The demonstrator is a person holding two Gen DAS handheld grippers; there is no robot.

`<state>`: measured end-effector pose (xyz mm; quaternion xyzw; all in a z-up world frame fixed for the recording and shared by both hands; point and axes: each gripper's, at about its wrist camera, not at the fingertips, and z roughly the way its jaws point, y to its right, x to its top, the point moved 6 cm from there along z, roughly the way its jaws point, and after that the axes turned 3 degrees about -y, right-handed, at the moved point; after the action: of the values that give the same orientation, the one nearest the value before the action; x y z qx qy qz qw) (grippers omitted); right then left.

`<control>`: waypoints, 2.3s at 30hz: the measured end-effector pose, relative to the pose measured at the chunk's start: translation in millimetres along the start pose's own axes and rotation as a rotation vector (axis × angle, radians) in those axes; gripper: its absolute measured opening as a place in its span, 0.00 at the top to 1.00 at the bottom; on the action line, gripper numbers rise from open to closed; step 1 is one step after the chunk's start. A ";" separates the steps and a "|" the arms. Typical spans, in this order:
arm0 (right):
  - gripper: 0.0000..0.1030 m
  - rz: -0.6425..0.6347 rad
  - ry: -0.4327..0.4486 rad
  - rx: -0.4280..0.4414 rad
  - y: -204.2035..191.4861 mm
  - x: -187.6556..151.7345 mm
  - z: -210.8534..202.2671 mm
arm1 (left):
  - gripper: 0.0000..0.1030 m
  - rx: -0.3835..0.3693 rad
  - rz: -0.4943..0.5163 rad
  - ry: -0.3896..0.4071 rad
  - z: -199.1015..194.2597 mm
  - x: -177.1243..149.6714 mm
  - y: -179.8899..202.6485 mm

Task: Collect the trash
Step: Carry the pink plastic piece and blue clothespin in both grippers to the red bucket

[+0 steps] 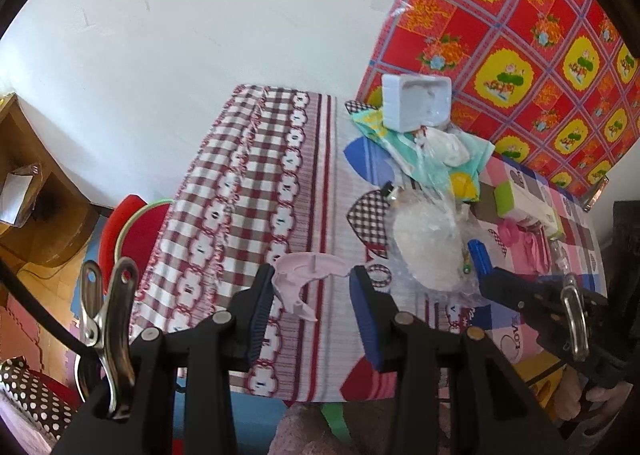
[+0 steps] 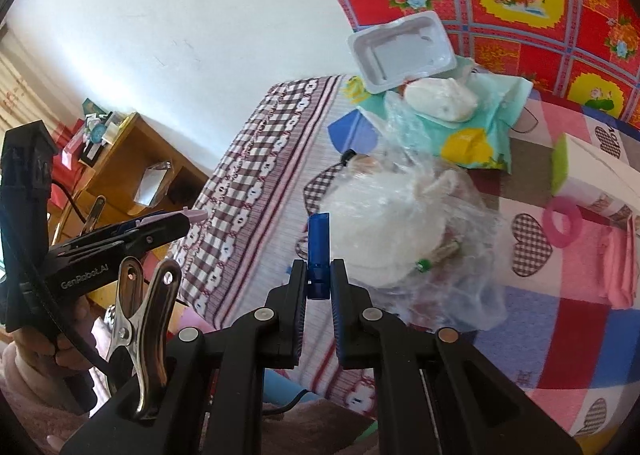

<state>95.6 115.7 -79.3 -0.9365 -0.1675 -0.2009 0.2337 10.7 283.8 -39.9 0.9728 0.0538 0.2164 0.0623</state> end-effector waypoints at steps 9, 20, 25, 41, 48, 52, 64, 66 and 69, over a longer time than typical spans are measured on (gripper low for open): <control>0.88 -0.059 -0.004 0.024 -22.2 14.3 1.1 | 0.60 0.022 -0.044 0.028 -9.8 7.1 -9.0; 0.88 -0.166 -0.029 0.077 -31.1 24.9 -2.2 | 0.60 0.056 -0.144 0.057 -18.6 10.4 -6.2; 0.88 -0.214 -0.023 0.096 -35.5 28.8 -4.0 | 0.60 0.091 -0.179 0.084 -24.2 10.5 -11.7; 0.88 -0.240 -0.039 0.133 -59.8 40.6 10.9 | 0.60 0.136 -0.224 0.104 -32.5 18.9 -52.8; 0.88 -0.224 -0.038 0.130 -80.2 48.5 25.5 | 0.60 0.139 -0.202 0.104 -32.9 25.8 -75.5; 0.88 -0.222 -0.041 0.128 -93.1 52.0 34.0 | 0.60 0.130 -0.209 0.103 -33.0 28.6 -90.7; 0.88 -0.218 -0.040 0.112 -122.6 62.1 52.0 | 0.60 0.132 -0.226 0.098 -30.1 31.4 -131.5; 0.88 -0.221 -0.039 0.109 -127.6 63.0 54.9 | 0.60 0.130 -0.229 0.096 -29.1 31.0 -137.4; 0.88 -0.222 -0.039 0.106 -133.3 64.9 59.2 | 0.60 0.130 -0.235 0.094 -26.5 30.1 -146.8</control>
<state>114.9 271.2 -48.4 -0.9022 -0.2851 -0.1982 0.2558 15.1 435.1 -24.8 0.9505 0.1843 0.2492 0.0217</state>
